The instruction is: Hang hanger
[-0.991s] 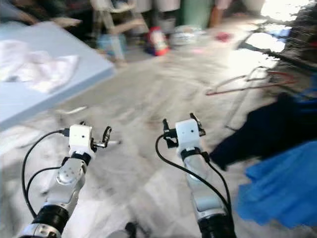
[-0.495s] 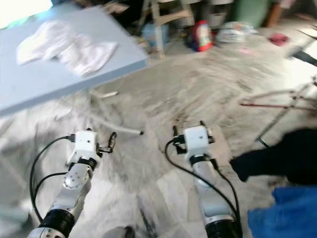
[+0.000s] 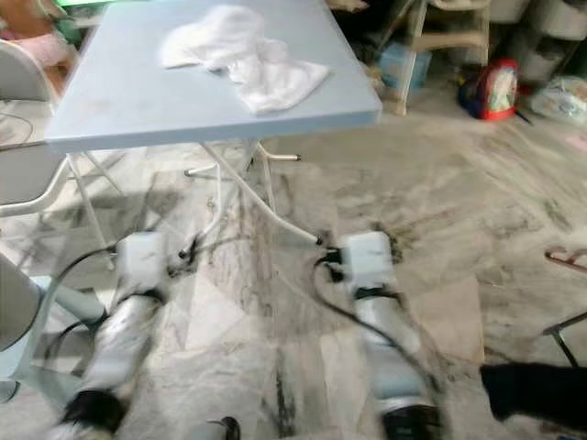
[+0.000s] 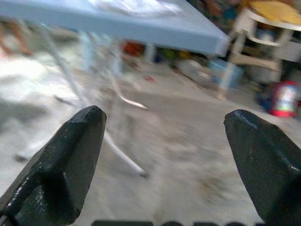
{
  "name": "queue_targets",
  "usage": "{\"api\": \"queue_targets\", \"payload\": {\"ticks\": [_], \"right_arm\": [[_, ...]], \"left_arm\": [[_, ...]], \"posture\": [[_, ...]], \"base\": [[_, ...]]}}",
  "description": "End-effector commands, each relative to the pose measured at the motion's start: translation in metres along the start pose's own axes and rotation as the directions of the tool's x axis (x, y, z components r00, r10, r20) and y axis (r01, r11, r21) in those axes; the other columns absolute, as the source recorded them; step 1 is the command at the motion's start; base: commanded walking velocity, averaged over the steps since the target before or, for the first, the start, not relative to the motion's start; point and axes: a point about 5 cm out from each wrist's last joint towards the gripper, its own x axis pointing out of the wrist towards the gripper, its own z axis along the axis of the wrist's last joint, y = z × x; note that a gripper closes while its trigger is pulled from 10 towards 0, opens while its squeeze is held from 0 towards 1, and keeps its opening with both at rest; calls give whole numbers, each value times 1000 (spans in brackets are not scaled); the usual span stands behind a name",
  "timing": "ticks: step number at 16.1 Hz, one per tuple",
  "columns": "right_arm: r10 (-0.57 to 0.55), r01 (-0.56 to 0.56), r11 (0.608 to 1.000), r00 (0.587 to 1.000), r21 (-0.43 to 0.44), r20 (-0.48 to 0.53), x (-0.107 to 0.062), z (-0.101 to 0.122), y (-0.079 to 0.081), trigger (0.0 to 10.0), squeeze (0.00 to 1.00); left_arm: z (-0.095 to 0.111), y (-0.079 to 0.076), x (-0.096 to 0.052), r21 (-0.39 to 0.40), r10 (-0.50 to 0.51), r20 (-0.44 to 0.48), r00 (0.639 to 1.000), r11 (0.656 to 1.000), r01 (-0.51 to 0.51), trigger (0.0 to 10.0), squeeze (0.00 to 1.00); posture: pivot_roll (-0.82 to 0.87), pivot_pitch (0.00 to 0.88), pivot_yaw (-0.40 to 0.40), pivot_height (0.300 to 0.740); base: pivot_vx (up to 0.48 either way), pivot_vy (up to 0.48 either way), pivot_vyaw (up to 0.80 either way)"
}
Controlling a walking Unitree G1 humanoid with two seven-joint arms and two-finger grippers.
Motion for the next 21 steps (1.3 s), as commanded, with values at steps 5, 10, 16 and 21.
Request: {"api": "queue_targets", "payload": {"ticks": [5,10,16,21], "right_arm": [[7,-7,1000,1000,-8,-9,-6,-2,-4,10000,0],[13,-13,1000,1000,-1,-12,-7,-3,-3,10000,0],[-8,8,998,1000,58,1,-9,0,-7,10000,0],[-5,6,997,1000,73,-12,-11,-2,-5,10000,0]], "left_arm": [[1,0,-7,7,4,9,1000,1000,-4,10000,0],[1,4,-10,12,5,3,1000,1000,-5,10000,0],[0,-3,-10,-12,-15,-21,1000,1000,15,10000,0],[0,-3,-9,-28,-11,-37,999,1000,10,10000,0]], "posture": [[125,218,-2,740],[128,225,3,740],[107,228,3,740],[117,231,-2,740]], "base": [[0,0,800],[0,0,800],[0,0,214],[0,0,0]]}}
